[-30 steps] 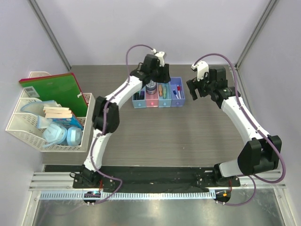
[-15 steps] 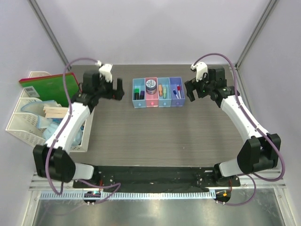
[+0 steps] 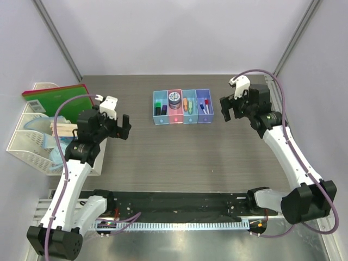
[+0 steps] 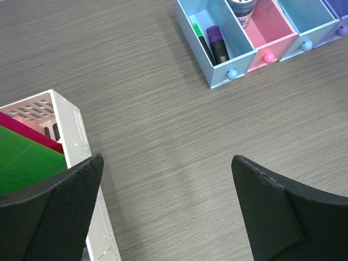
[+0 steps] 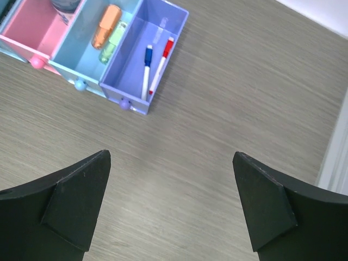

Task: Sort the stationery into containers
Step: Reset both arms

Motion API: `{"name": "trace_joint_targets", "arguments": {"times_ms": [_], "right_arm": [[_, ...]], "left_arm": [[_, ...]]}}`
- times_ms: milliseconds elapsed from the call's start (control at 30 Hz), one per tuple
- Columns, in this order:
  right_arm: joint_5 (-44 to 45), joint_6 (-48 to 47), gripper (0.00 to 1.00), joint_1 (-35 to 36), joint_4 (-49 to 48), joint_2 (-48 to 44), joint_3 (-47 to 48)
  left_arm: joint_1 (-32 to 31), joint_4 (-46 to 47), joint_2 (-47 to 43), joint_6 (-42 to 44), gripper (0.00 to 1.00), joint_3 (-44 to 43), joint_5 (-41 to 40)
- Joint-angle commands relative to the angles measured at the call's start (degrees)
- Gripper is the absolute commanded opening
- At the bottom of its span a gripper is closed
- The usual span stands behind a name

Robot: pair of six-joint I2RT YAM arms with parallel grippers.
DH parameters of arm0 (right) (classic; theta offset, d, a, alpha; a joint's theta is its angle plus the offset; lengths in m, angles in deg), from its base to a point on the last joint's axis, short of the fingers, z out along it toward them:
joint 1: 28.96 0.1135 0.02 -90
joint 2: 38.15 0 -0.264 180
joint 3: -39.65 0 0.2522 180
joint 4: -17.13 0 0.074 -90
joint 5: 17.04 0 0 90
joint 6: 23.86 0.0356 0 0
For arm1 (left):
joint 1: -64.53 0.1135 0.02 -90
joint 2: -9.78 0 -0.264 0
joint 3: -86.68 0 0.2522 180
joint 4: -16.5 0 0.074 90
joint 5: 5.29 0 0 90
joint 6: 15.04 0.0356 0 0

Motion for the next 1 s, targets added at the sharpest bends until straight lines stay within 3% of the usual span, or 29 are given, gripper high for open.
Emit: {"name": "trace_joint_targets", "arguments": {"times_ms": [0, 200, 967], "right_arm": [[4.17, 0.28, 1.00, -0.77, -3.88, -6.63, -5.48], [8.74, 0.98, 1.00, -1.73, -9.25, -12.09, -9.55], [10.32, 1.16, 1.00, -2.88, -11.98, -13.32, -11.57]], "left_arm": [[1.18, -0.07, -1.83, 2.05, 1.00, -0.90, 1.30], [3.73, 0.64, -1.57, 1.97, 1.00, 0.16, 2.97], [13.22, 0.47, -2.10, 0.03, 1.00, 0.60, 11.58]]}}
